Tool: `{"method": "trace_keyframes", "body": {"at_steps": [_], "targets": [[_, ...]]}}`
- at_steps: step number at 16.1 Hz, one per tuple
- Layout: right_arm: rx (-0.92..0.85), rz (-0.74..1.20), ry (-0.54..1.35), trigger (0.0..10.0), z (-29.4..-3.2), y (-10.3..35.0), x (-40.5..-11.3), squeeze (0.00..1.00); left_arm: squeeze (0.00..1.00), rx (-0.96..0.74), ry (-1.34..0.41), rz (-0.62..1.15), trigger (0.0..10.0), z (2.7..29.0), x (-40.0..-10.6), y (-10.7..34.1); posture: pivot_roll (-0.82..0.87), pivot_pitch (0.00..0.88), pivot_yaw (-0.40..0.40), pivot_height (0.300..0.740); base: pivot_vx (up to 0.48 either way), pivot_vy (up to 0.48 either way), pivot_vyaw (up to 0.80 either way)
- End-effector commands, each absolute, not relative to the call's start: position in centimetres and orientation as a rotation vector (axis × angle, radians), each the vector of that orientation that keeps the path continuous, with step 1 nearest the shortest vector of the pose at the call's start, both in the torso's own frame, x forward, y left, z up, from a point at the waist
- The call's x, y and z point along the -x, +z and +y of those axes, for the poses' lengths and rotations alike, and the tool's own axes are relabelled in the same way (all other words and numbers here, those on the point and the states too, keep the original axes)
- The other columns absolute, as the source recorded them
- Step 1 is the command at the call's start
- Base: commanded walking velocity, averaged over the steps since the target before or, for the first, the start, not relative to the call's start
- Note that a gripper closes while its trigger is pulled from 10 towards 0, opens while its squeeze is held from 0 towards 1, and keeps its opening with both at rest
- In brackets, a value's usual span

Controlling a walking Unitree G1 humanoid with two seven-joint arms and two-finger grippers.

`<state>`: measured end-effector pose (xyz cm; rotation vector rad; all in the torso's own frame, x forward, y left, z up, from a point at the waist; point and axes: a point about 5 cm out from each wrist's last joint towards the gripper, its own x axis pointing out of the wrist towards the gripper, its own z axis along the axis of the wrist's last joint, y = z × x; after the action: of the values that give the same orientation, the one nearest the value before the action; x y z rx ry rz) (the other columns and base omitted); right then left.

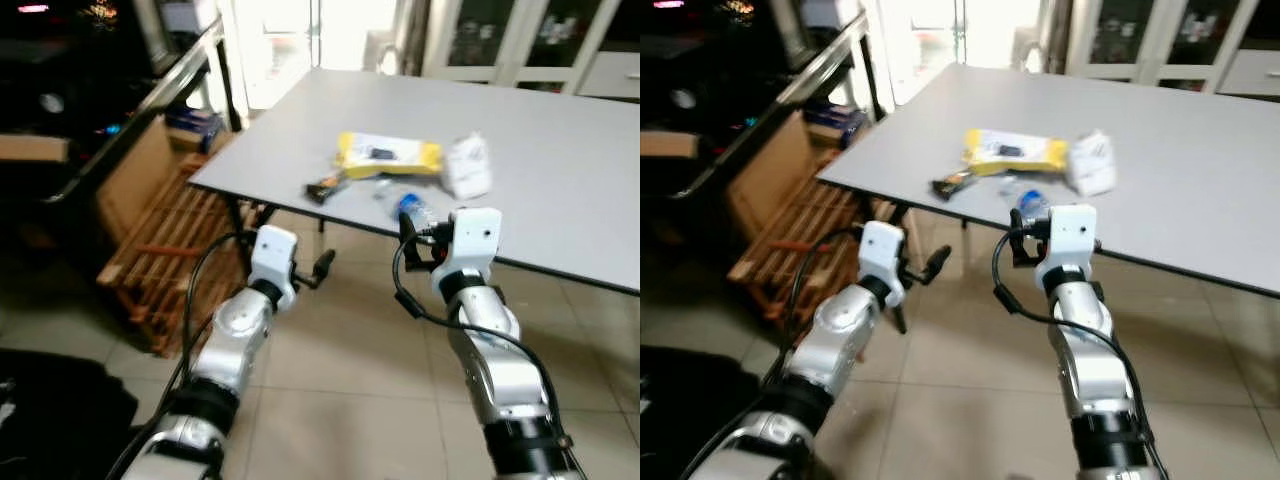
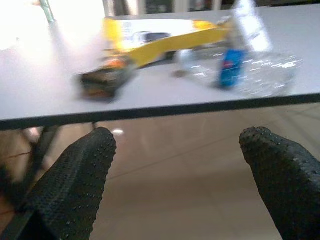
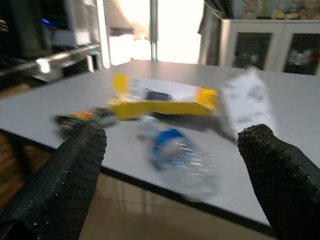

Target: Picking trash to rubbish bin

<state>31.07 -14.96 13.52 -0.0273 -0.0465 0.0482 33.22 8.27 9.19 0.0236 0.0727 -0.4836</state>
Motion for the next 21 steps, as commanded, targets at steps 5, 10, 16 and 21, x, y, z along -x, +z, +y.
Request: {"method": "trace_keyframes", "body": {"at_steps": [5, 10, 16, 21], "targets": [[0.029, -0.053, 0.043, 10.0, -15.0, 13.8, -31.2, 0.0, 0.0, -0.051, -0.474, 0.068, 10.0, 9.0, -33.4, 9.5, -0.08, 0.024, 0.04, 0.74, 0.48, 0.0, 0.0], [0.035, -0.05, 0.047, 10.0, -15.0, 13.8, -31.2, 0.0, 0.0, -0.054, -0.471, 0.072, 10.0, 9.1, -33.3, 9.4, -0.08, 0.027, 0.036, 0.74, 0.463, 0.0, 0.0], [0.061, 0.0, 0.066, 10.0, -14.7, 14.3, -31.4, 0.0, 0.0, -0.086, -0.489, 0.085, 10.0, 10.4, -33.2, 9.5, -0.08, 0.045, 0.032, 0.74, 0.072, 0.0, 0.0], [0.057, 0.014, 0.052, 10.0, -15.0, 14.6, -31.0, 0.0, 0.0, -0.096, -0.602, 0.109, 10.0, 11.1, -31.4, 10.9, -0.06, 0.1, 0.045, 0.74, 0.0, 0.0, 0.0]]}}
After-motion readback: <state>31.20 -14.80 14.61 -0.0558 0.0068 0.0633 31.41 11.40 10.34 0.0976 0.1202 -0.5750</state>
